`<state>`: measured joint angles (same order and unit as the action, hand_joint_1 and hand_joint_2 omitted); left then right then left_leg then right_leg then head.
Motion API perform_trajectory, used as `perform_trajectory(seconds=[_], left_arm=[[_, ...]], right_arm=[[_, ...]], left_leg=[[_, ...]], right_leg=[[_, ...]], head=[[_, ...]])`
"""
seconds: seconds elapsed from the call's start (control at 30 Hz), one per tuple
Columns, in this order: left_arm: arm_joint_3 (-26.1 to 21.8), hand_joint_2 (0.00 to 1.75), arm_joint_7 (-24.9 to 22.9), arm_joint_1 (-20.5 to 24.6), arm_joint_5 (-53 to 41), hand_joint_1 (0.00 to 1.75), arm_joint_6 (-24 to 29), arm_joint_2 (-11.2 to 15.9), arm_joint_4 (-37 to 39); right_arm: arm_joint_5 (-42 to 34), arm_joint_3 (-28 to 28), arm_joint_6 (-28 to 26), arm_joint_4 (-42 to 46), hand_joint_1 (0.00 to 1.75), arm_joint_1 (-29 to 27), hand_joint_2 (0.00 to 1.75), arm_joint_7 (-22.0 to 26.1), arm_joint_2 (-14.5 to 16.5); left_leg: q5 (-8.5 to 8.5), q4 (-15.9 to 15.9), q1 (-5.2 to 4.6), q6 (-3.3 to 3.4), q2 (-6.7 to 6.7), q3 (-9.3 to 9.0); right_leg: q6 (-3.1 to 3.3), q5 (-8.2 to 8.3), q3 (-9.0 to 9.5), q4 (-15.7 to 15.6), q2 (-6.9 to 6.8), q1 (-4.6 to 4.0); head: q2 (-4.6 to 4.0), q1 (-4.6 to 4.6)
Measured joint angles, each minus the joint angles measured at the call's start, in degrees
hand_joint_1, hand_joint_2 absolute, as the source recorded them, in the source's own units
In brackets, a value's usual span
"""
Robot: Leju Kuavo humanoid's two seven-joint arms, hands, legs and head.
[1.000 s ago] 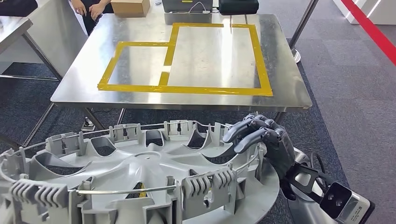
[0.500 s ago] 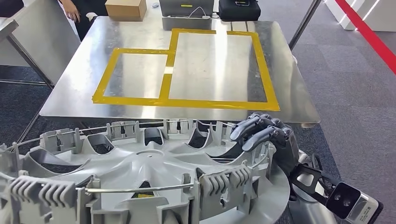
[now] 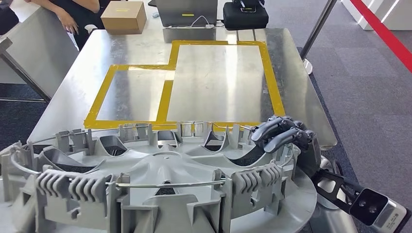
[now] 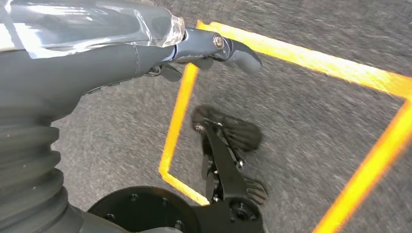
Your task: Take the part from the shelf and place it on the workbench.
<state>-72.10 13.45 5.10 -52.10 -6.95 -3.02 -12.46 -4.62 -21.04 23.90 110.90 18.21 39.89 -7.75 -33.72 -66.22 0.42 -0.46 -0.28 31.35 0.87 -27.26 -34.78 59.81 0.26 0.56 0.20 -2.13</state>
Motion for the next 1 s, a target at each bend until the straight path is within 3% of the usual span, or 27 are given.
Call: perform_trajectory(seconds=[0.07, 0.13, 0.17, 0.2, 0.23, 0.3, 0.33, 0.43, 0.5, 0.6, 0.63, 0.67, 0.7, 0.77, 0.83, 0.93, 1.0], left_arm=[[0.1, 1.75, 0.0, -0.1, 0.0, 0.00, 0.1, 0.0, 0.0], [0.1, 1.75, -0.1, -0.2, 0.1, 0.00, 0.2, 0.0, 0.0], [0.1, 1.75, -0.1, -0.2, 0.1, 0.00, 0.2, 0.0, 0.0], [0.1, 1.75, -0.1, -0.3, 0.1, 0.00, 0.2, 0.0, 0.0], [0.1, 1.75, -0.1, -0.3, 0.1, 0.00, 0.2, 0.0, 0.0], [0.1, 1.75, -0.1, -0.4, 0.1, 0.00, 0.2, 0.1, 0.0], [0.1, 1.75, -0.1, -0.5, 0.1, 0.00, 0.2, 0.1, 0.0], [0.1, 1.75, -0.1, -0.5, 0.1, 0.00, 0.3, 0.1, 0.0], [0.1, 1.75, -0.1, -0.5, 0.1, 0.00, 0.3, 0.1, 0.0], [0.1, 1.75, 0.0, -0.5, 0.1, 0.00, 0.3, 0.2, 0.0], [0.1, 1.75, 0.0, -0.5, 0.1, 0.00, 0.3, 0.2, 0.0], [0.1, 1.75, 0.0, -0.5, 0.1, 0.00, 0.3, 0.2, 0.0], [0.1, 1.75, 0.0, -0.5, 0.1, 0.00, 0.3, 0.2, 0.0], [0.1, 1.75, 0.0, -0.6, 0.1, 0.00, 0.3, 0.2, 0.0], [0.1, 1.75, 0.0, -0.5, 0.1, 0.00, 0.4, 0.2, 0.0], [0.1, 1.75, 0.0, -0.4, 0.1, 0.00, 0.7, 0.3, 0.0], [0.1, 1.75, 0.0, -0.3, 0.2, 0.00, 0.8, 0.2, 0.0]], right_arm=[[0.0, 0.0, 0.3, 0.0, 1.75, 0.0, 1.75, 0.0, 0.1], [0.2, 0.1, 0.6, 0.0, 1.75, -0.1, 1.75, 0.0, 0.3], [0.3, 0.1, 0.7, 0.1, 1.75, -0.2, 1.75, 0.0, 0.3], [0.4, 0.1, 0.8, 0.1, 1.75, -0.2, 1.75, 0.0, 0.4], [0.5, 0.1, 0.8, 0.2, 1.75, -0.2, 1.75, 0.0, 0.5], [0.7, 0.2, 0.8, 0.4, 1.75, -0.3, 1.75, 0.0, 0.7], [0.8, 0.3, 0.8, 0.6, 1.75, -0.3, 1.75, 0.0, 0.7], [1.4, 0.7, 0.4, 1.4, 1.75, -0.4, 1.75, 0.0, 0.8], [1.1, 1.1, 0.0, 1.8, 1.75, -0.5, 1.75, 0.0, 0.8], [-0.2, 2.1, 0.4, 1.9, 1.75, -0.9, 1.75, 0.0, 0.8], [-0.5, 2.3, 0.7, 1.9, 1.75, -1.1, 1.75, 0.0, 0.8], [-0.7, 2.6, 1.1, 1.9, 1.75, -1.2, 1.75, 0.0, 0.8], [-0.8, 2.9, 1.5, 1.9, 1.75, -1.3, 1.75, 0.0, 0.8], [-0.9, 3.4, 1.8, 2.0, 1.75, -1.6, 1.75, 0.0, 0.8], [-0.9, 3.9, 1.9, 2.2, 1.75, -2.0, 1.75, 0.0, 0.9], [-0.2, 4.4, 1.5, 2.9, 1.75, -2.0, 1.75, 0.0, 0.9], [0.9, 4.5, 0.2, 3.6, 1.75, -1.9, 1.75, 0.0, 0.9]], left_leg=[[-2.55, -6.6, 0.11, -0.49, -0.01, 5.09], [-4.81, -8.7, 0.14, -0.69, -0.01, 8.70], [-4.20, -7.2, 0.13, -0.64, -0.01, 9.24], [-2.07, -4.2, 0.13, -0.52, -0.01, 9.01], [1.42, -0.5, 0.12, -0.29, -0.01, 8.42], [6.22, 4.7, -0.13, 0.30, 0.04, 7.43], [7.27, 5.6, -0.26, 0.66, 0.06, 7.16], [6.63, 6.4, -0.13, 1.69, 0.08, 5.50], [5.88, 6.8, 0.10, 2.24, 0.07, 4.04], [4.22, 6.9, 0.10, 2.57, 0.27, 2.19], [3.52, 6.9, 0.09, 2.57, 0.39, 1.37], [2.77, 6.9, 0.08, 2.55, 0.51, 0.43], [1.98, 7.0, 0.08, 2.46, 0.62, -0.62], [0.34, 6.9, 0.03, 2.08, 0.82, -2.48], [-0.99, 6.9, -0.10, 1.34, 0.97, -3.72], [-1.08, 6.2, -0.20, 0.27, 0.98, -4.51], [-1.52, 2.6, -0.15, -0.21, 0.77, -2.28]], right_leg=[[0.27, -1.05, 1.15, -0.2, 0.16, 0.00], [0.27, -2.28, 2.51, -0.2, 0.39, 0.00], [0.21, -2.97, 3.38, -0.2, 0.47, 0.00], [0.11, -3.70, 4.33, -0.2, 0.51, 0.00], [-0.03, -4.45, 5.09, -0.2, 0.54, 0.00], [-0.59, -5.71, 6.23, -0.4, 0.70, -0.12], [-0.95, -6.05, 6.69, -0.6, 0.79, -0.17], [-1.86, -6.18, 7.55, 0.1, 0.81, -0.23], [-2.24, -6.56, 5.24, 4.4, 0.60, -0.18], [-2.72, -9.93, -2.26, 13.9, 0.44, -0.15], [-2.73, -10.94, -4.12, 15.0, 0.44, -0.17], [-2.61, -10.94, -5.14, 14.4, 0.40, -0.19], [-2.38, -9.40, -5.33, 12.1, 0.29, -0.21], [-1.73, -3.11, -4.75, 5.6, -0.28, -0.38], [-1.25, 1.01, -4.00, 2.3, -0.70, -0.63], [-0.60, 1.26, -2.80, 1.6, -0.40, -0.48], [-0.16, 1.05, -1.62, 0.7, -0.24, -0.18]], head=[[0.00, -0.12], [0.00, -0.11], [0.00, -0.11], [0.00, -0.11], [0.00, -0.11], [0.00, -0.06], [0.00, -0.04], [0.00, 0.03], [0.00, 0.16], [0.00, 0.25], [0.00, 0.26], [0.00, 0.26], [0.00, 0.27], [0.00, 0.26], [0.00, 0.25], [0.01, 0.27], [0.02, 0.17]])
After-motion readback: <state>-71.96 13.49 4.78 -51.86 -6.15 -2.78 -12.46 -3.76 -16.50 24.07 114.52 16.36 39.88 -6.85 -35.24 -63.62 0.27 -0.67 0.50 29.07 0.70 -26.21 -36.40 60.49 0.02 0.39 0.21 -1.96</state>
